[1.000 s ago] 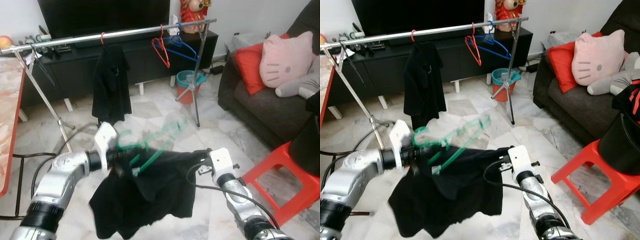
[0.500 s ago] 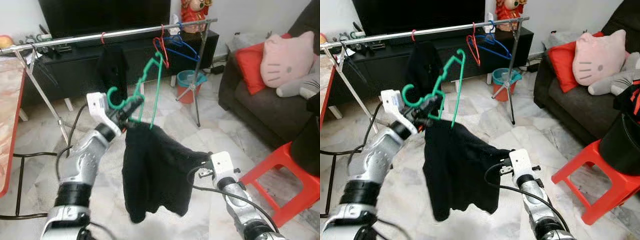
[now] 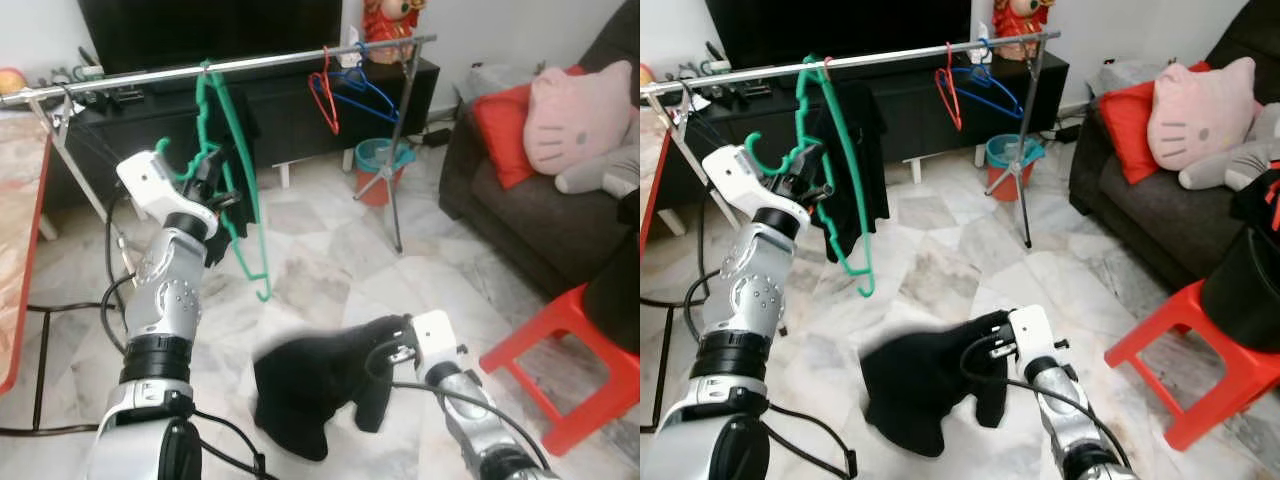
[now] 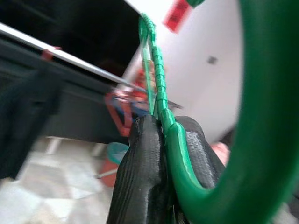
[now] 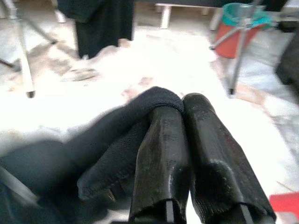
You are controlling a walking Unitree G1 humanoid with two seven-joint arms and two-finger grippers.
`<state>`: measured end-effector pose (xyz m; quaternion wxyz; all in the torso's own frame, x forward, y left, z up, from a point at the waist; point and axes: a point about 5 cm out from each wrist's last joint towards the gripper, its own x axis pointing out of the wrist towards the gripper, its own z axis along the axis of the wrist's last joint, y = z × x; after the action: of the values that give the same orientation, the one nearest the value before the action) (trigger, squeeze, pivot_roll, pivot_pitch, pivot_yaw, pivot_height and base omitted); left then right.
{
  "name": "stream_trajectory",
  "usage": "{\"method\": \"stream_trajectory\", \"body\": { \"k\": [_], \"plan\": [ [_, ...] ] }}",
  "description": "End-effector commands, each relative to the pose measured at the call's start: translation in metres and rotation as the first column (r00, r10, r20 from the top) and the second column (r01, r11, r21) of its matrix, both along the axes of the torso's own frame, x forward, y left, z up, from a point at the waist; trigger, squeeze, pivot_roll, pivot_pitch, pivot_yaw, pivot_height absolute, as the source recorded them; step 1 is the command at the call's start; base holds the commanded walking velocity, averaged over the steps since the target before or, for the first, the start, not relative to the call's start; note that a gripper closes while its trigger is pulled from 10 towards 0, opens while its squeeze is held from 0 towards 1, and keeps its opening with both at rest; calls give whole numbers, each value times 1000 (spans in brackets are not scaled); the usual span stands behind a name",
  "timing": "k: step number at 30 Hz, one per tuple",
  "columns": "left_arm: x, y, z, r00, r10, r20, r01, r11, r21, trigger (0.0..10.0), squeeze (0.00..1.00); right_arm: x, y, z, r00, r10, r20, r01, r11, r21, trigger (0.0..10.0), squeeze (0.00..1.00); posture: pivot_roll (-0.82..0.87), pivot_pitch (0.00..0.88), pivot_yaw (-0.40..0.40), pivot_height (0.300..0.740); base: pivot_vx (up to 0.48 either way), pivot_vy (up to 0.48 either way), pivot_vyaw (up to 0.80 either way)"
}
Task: Hang hanger
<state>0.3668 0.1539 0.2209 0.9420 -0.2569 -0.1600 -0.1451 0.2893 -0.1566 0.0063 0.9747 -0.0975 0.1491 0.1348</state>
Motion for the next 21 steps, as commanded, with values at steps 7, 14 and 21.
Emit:
{"method": "stream_trajectory", "body": {
  "k": [7,14,21],
  "plan": [
    [-1,-30,2,996,-85,22,76,963,260,10000,0,-1,2,-2,999,34,-21,-34,999,10,0,0,79,0,-14,740,0,0,0],
    [-1,-2,-63,983,83,-163,44,760,648,10000,0,-4,-10,-7,997,-68,-47,67,998,-13,0,0,72,0,-3,740,0,0,0],
    [-35,29,-145,902,207,-378,159,655,739,10000,0,-10,-36,-13,935,-341,-102,348,936,60,0,0,76,0,2,740,0,0,0]
  ]
}}
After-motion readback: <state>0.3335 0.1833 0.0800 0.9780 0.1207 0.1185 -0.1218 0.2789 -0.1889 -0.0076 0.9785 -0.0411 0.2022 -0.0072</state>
